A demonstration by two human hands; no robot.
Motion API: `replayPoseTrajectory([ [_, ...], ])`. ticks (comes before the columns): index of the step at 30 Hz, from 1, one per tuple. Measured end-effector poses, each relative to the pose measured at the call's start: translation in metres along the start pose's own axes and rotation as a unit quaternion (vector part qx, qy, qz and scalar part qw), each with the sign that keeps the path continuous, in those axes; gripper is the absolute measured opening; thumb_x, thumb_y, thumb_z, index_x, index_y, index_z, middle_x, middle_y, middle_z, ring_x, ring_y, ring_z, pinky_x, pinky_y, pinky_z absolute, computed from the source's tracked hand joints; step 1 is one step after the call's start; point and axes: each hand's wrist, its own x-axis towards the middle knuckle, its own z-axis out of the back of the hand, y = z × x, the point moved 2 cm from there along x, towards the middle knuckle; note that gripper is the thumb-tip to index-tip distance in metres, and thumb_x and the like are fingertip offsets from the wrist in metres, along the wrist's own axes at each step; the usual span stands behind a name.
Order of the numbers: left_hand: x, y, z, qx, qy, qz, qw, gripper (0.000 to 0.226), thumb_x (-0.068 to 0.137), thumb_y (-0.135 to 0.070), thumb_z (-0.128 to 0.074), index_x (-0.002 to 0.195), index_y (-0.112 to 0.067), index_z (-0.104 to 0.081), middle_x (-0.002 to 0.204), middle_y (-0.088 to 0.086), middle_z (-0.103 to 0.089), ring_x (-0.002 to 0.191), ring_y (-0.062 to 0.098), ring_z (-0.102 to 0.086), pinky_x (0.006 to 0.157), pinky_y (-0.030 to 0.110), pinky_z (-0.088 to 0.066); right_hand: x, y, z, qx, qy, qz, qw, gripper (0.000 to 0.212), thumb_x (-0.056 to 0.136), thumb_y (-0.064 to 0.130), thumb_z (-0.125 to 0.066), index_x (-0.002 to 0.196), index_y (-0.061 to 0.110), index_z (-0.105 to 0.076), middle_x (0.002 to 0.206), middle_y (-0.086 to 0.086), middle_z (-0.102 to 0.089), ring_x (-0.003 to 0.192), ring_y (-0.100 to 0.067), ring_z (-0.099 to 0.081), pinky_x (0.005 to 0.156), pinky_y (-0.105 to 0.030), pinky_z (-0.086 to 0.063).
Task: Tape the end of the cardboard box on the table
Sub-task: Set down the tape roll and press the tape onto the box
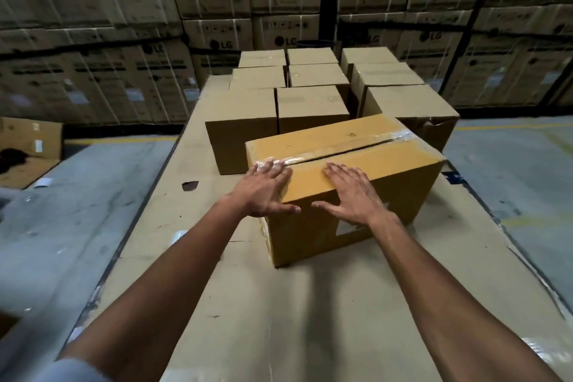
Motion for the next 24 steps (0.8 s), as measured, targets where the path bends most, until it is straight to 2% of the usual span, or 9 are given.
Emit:
replayPoseTrajectory([
  [3,0.0,0.005,0.008,-0.005,0.015,0.02,1.0,0.121,0.084,-0.095,-0.035,0.172,-0.024,0.005,0.18,0.005,0.01,0.166,0.029,0.012,0.131,0.052,0.008,0.009,0.003,0.001,0.002,0.004,0.024,1.0,0.098,0.096,0.075,-0.042,0.168,0.019,-0.007,0.177,-0.004,-0.006,0.163,-0.022,-0.006,0.13,-0.042,0.003],
  [6,0.0,0.01,0.014,0.016,0.029,0.057,0.998,0.105,0.1,-0.077,-0.044,0.172,-0.021,0.007,0.18,0.008,0.011,0.166,0.029,0.011,0.132,0.052,0.006,0.015,0.002,0.003,0.011,-0.02,0.041,0.999,0.09,0.1,0.063,-0.051,0.167,0.017,-0.012,0.176,-0.007,-0.014,0.162,-0.023,-0.012,0.131,-0.042,0.002],
  [10,0.007,-0.001,0.015,0.074,0.021,0.123,0.989,0.087,0.111,-0.049,-0.046,0.171,-0.016,0.009,0.18,0.014,0.006,0.166,0.033,0.005,0.134,0.054,0.002,0.019,-0.025,-0.002,-0.041,-0.063,-0.004,0.997,0.1,0.093,0.082,-0.035,0.167,0.017,-0.015,0.175,-0.01,-0.016,0.162,-0.027,-0.011,0.131,-0.057,-0.003],
  [12,0.017,-0.021,0.012,0.08,-0.008,0.136,0.987,0.088,0.112,-0.032,-0.051,0.17,-0.019,0.013,0.179,0.016,0.009,0.166,0.036,0.003,0.133,0.056,-0.001,0.017,-0.045,-0.007,-0.056,-0.091,-0.026,0.994,0.106,0.09,0.088,-0.029,0.167,0.018,-0.012,0.175,-0.01,-0.011,0.162,-0.029,-0.006,0.13,-0.061,-0.004],
  [13,0.024,-0.033,0.008,0.065,-0.026,0.128,0.989,0.09,0.111,-0.033,-0.052,0.17,-0.022,0.016,0.179,0.014,0.013,0.166,0.035,0.004,0.133,0.056,-0.001,0.015,-0.053,-0.009,-0.059,-0.109,-0.038,0.992,0.108,0.089,0.089,-0.028,0.168,0.018,-0.011,0.175,-0.011,-0.009,0.162,-0.031,-0.004,0.13,-0.061,-0.004],
  [17,0.044,-0.07,-0.02,0.025,-0.098,0.083,0.991,0.095,0.108,-0.06,-0.046,0.168,-0.033,0.022,0.177,0.002,0.022,0.165,0.03,0.013,0.133,0.06,0.003,0.009,-0.076,-0.021,-0.058,-0.146,-0.091,0.983,0.105,0.09,0.085,-0.028,0.169,0.019,-0.005,0.176,-0.012,0.005,0.162,-0.039,0.004,0.128,-0.065,0.003],
  [21,0.053,-0.065,-0.041,0.067,-0.172,0.09,0.979,0.096,0.105,-0.057,-0.054,0.17,-0.035,0.013,0.181,0.003,0.013,0.166,0.034,0.014,0.132,0.063,0.0,0.015,-0.081,-0.032,-0.08,-0.14,-0.106,0.981,0.097,0.096,0.081,-0.027,0.168,0.021,-0.005,0.176,-0.013,0.007,0.162,-0.041,0.002,0.126,-0.068,-0.004],
  [24,0.064,-0.048,-0.039,0.071,-0.175,0.09,0.978,0.1,0.1,-0.058,-0.063,0.171,-0.037,0.005,0.181,0.004,0.002,0.167,0.035,0.007,0.132,0.064,-0.002,0.029,-0.078,-0.034,-0.079,-0.131,-0.112,0.982,0.099,0.094,0.082,-0.027,0.168,0.021,-0.002,0.176,-0.015,0.003,0.161,-0.043,-0.001,0.126,-0.069,-0.003],
])
